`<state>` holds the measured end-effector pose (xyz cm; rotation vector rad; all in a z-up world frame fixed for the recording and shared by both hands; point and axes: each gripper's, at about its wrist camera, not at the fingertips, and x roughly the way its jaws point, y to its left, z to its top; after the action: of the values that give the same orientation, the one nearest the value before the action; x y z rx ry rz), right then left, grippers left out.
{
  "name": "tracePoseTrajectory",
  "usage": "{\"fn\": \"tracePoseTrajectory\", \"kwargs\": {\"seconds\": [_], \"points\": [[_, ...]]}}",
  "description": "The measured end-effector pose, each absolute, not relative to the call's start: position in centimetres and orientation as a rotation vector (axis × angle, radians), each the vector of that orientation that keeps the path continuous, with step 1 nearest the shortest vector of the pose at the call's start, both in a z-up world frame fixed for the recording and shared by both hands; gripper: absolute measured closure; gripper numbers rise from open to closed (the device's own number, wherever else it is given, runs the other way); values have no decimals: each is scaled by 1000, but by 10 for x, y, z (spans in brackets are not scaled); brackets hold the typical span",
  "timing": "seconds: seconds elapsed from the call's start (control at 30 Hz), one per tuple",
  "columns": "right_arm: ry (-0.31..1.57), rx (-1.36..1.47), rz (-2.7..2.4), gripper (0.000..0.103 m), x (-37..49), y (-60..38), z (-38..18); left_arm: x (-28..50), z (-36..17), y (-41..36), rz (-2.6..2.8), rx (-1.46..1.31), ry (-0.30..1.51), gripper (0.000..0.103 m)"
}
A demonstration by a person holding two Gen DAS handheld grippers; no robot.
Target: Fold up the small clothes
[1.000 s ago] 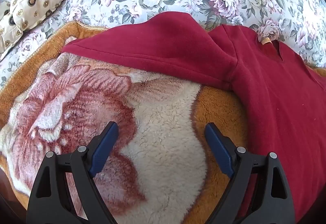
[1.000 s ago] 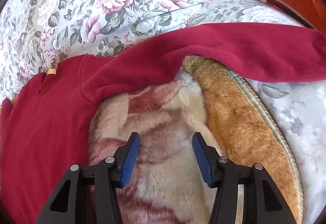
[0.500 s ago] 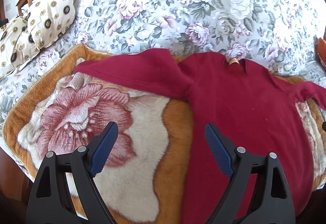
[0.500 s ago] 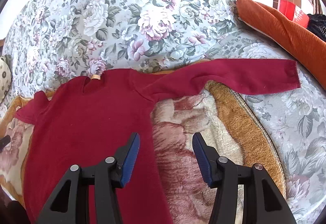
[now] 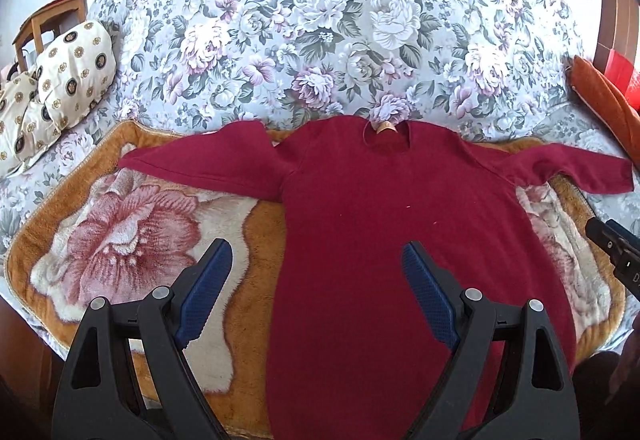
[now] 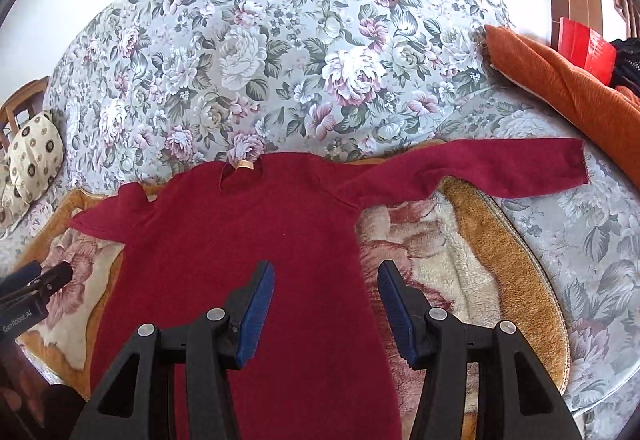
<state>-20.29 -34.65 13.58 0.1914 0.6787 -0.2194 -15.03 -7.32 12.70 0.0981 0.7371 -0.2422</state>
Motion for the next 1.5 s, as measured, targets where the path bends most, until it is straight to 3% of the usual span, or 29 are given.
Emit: {"fn": "tracePoseTrajectory", "kwargs": {"seconds": [1.5], "points": [[771,164,-114,51,-164,-302,117,-132,96,-81,-220,89,809,16]]}}
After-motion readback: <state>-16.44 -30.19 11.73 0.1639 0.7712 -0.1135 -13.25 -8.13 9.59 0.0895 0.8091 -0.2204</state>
